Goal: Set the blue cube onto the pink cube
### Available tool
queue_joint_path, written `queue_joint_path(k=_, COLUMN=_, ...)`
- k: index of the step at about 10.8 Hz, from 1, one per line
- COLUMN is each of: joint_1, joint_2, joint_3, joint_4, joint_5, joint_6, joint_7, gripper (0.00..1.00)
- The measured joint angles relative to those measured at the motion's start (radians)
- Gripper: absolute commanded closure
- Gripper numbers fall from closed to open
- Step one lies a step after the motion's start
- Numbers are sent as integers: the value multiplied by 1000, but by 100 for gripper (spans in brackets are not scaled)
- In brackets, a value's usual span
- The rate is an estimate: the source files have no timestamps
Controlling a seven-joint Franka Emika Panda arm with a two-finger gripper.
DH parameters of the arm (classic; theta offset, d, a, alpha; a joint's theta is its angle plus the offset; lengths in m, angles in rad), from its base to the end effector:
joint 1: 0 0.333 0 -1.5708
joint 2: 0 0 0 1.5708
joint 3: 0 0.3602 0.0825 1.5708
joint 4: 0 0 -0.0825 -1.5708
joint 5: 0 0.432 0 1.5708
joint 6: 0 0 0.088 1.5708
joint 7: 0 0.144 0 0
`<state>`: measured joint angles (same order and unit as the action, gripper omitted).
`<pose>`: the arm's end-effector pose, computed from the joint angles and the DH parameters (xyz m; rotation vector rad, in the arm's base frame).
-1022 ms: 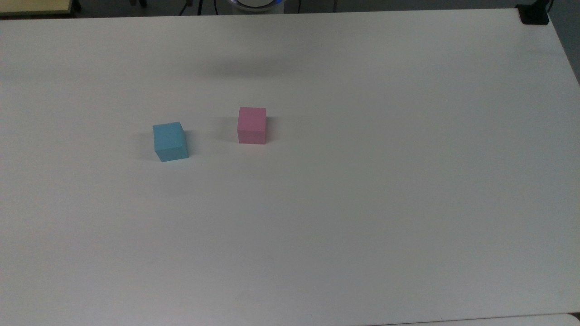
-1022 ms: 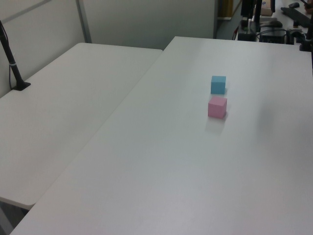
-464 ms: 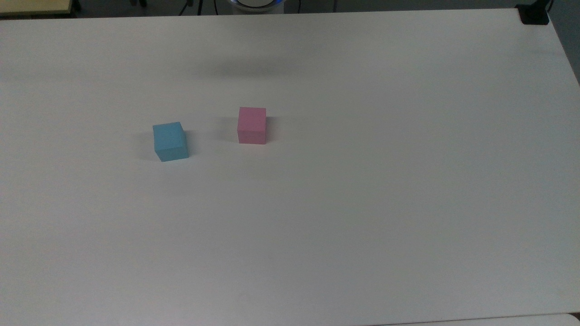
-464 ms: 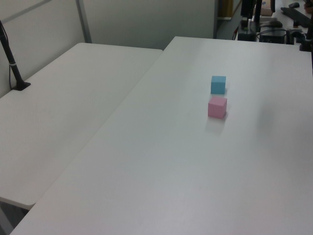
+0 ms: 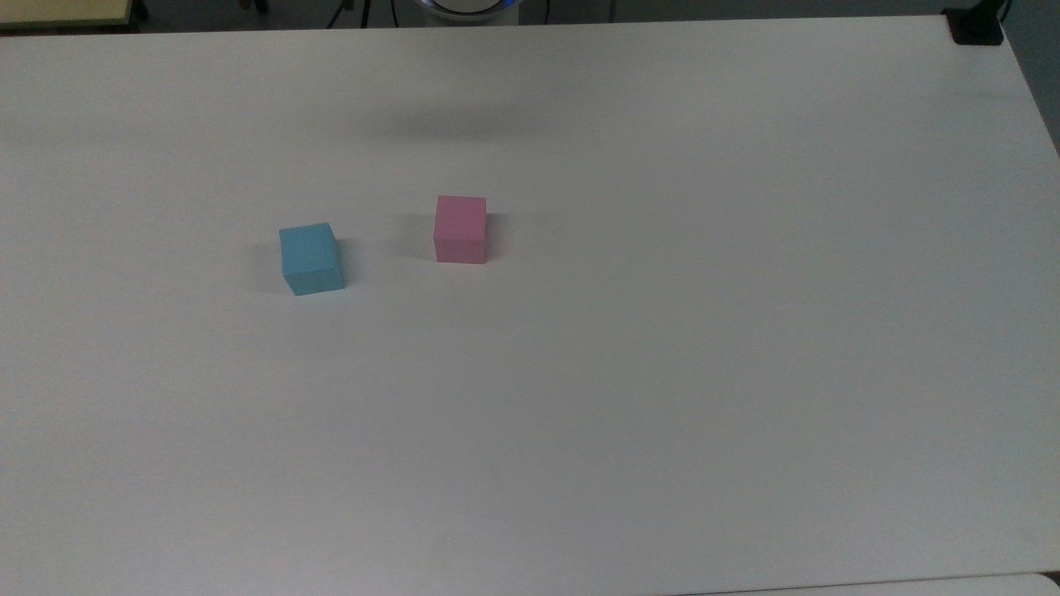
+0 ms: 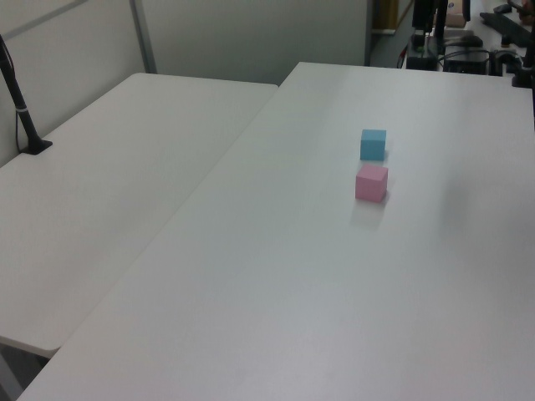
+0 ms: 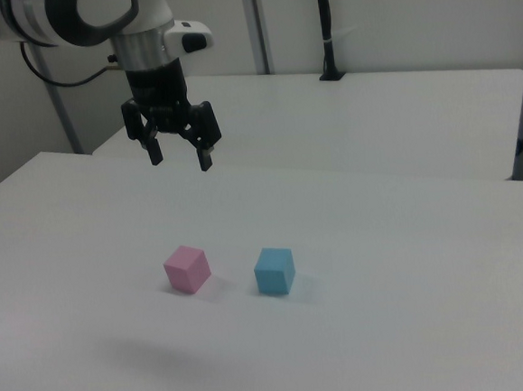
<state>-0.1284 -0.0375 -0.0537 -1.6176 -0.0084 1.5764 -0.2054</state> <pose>0.5791 -0.1084 0.6302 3.1358 0.0367 -0.0077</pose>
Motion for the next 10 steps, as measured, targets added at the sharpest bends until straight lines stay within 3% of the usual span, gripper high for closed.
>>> queue_joint_path(k=4, joint_1=-56, joint_2=35, joint_3=-10, joint_4=-4, joint_5=-40, joint_6=9, joint_7=-309, gripper=0)
queue_joint_path(k=5, joint_1=-73, joint_2=68, joint_3=-12, joint_4=-5, joint_5=-52, joint_6=65, joint_7=-329, gripper=0)
queue_joint_path(k=10, joint_1=-96, joint_2=259, joint_3=-12, joint_4=-67, joint_5=-54, joint_6=355, joint_7=-105, gripper=0)
